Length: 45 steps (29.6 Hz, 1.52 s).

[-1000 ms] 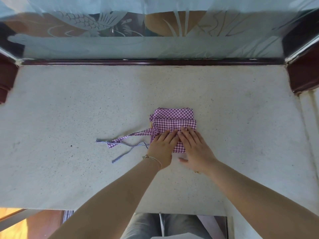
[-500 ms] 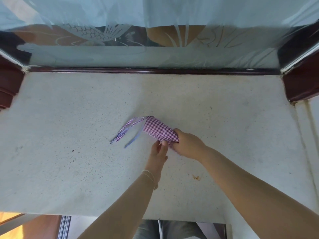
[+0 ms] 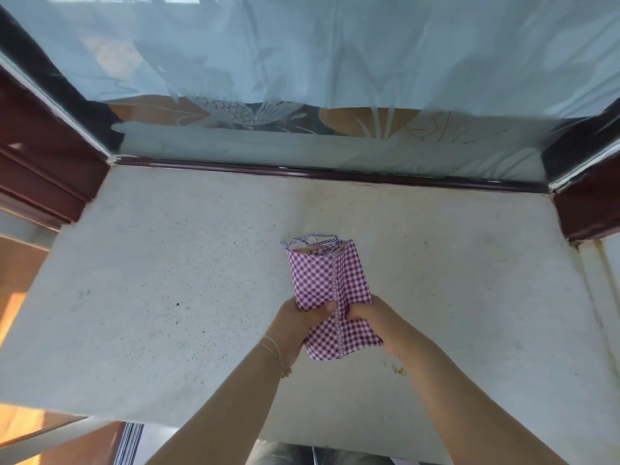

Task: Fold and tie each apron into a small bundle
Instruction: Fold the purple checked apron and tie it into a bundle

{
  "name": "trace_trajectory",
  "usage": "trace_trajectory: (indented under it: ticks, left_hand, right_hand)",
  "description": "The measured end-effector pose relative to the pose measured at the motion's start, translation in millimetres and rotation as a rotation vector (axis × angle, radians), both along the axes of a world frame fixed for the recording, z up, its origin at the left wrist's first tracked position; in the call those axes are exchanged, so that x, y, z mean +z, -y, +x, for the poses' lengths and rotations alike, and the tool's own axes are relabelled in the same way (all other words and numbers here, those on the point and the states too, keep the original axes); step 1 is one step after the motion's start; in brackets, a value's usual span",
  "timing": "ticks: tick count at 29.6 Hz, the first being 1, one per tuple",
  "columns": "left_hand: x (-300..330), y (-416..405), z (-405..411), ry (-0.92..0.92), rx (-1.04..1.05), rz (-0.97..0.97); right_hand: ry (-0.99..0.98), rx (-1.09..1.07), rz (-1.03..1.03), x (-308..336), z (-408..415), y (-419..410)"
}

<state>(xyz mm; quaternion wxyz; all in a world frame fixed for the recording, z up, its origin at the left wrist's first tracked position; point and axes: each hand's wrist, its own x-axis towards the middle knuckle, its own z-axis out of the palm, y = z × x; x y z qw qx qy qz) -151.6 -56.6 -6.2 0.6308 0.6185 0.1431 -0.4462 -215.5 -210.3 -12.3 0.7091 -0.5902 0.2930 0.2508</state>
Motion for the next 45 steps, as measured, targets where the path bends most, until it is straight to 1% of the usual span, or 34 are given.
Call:
trace_trajectory:
  ticks: [1, 3, 5, 7, 8, 9, 11, 13, 14, 15, 16, 17, 20, 23, 27, 28, 29, 30, 33, 34, 36, 37, 38, 39, 40, 41, 43, 44, 45]
  left_hand:
    - [7, -6, 5, 0.036, -0.016, 0.012]
    - [18, -11, 13, 0.110, -0.057, 0.087]
    - [24, -19, 24, 0.258, -0.162, 0.172]
    - [32, -32, 33, 0.409, -0.281, 0.200]
    - [36, -39, 38, 0.452, -0.320, 0.193]
    - [37, -43, 41, 0.476, -0.340, 0.192]
    - [45, -52, 48, 0.525, -0.362, 0.205]
    - [52, -61, 54, 0.557, -0.373, 0.216]
    - [55, -66, 57, 0.568, -0.371, 0.215]
    - [56, -71, 60, 0.583, -0.371, 0.228]
    - [56, -74, 63, 0.605, -0.369, 0.244]
    - [58, -78, 66, 0.636, -0.365, 0.265]
    - [65, -90, 74, 0.711, -0.349, 0.294]
    - [68, -99, 83, 0.747, -0.300, 0.295]
    - [73, -106, 90, 0.846, -0.213, 0.325]
    - [74, -107, 91, 0.871, -0.187, 0.323]
    - [75, -108, 93, 0.892, -0.163, 0.326]
    - [76, -109, 95, 0.914, -0.142, 0.331]
    - [82, -110, 102, 1.000, -0.116, 0.330]
    - [84, -110, 103, 1.037, -0.120, 0.322]
    - [87, -109, 107, 1.079, -0.120, 0.290]
    - [88, -109, 108, 1.088, -0.119, 0.277]
    - [88, -110, 110, 1.104, -0.125, 0.275]
    - [88, -110, 112, 1.132, -0.138, 0.279]
    - [88, -111, 113, 1.182, -0.158, 0.290]
    - [89, -111, 113, 1.253, -0.182, 0.305]
    - [89, -111, 114, 1.440, -0.243, 0.318]
    - [91, -111, 114, 1.525, -0.267, 0.318]
    - [92, -111, 114, 1.596, -0.283, 0.323]
  right_hand:
    - [0.033, 0.027, -0.016, 6, 3, -5]
    - [0.076, -0.013, 0.007, 14, 8, -7]
    - [0.188, -0.073, 0.084, 27, 16, -4]
    - [0.257, -0.117, 0.083, 45, 26, -5]
    - [0.273, -0.127, 0.038, 57, 31, -7]
    - [0.282, -0.127, -0.050, 68, 37, -9]
    - [0.316, -0.080, -0.373, 84, 47, -12]
    - [0.347, 0.058, -0.739, 95, 53, -14]
    - [0.352, 0.116, -0.880, 100, 56, -16]
    - [0.354, 0.126, -0.966, 104, 57, -18]
    - [0.350, 0.103, -0.994, 106, 60, -19]
    - [0.352, 0.023, -0.938, 108, 62, -19]
    - [0.299, -0.269, -0.562, 119, 69, -23]
    - [0.299, -0.385, -0.334, 133, 74, -26]
    - [0.338, -0.636, 0.019, 144, 75, -27]
    - [0.340, -0.643, 0.065, 146, 74, -26]
    - [0.340, -0.605, 0.079, 148, 74, -25]
    - [0.332, -0.529, 0.056, 151, 72, -24]
    - [0.245, -0.216, -0.103, 163, 69, -28]
    - [0.204, -0.156, -0.160, 165, 70, -30]
    - [0.122, -0.136, -0.335, 164, 75, -30]
    - [0.105, -0.151, -0.462, 162, 77, -30]
    - [0.126, -0.151, -0.639, 160, 79, -30]
    - [0.199, -0.133, -0.818, 159, 79, -31]
    - [0.318, -0.116, -0.946, 160, 79, -32]
    - [0.461, -0.099, -1.013, 164, 77, -34]
    - [0.679, -0.030, -1.028, 173, 76, -40]
    - [0.715, 0.018, -1.014, 180, 77, -46]
    - [0.700, 0.074, -0.995, 185, 78, -51]
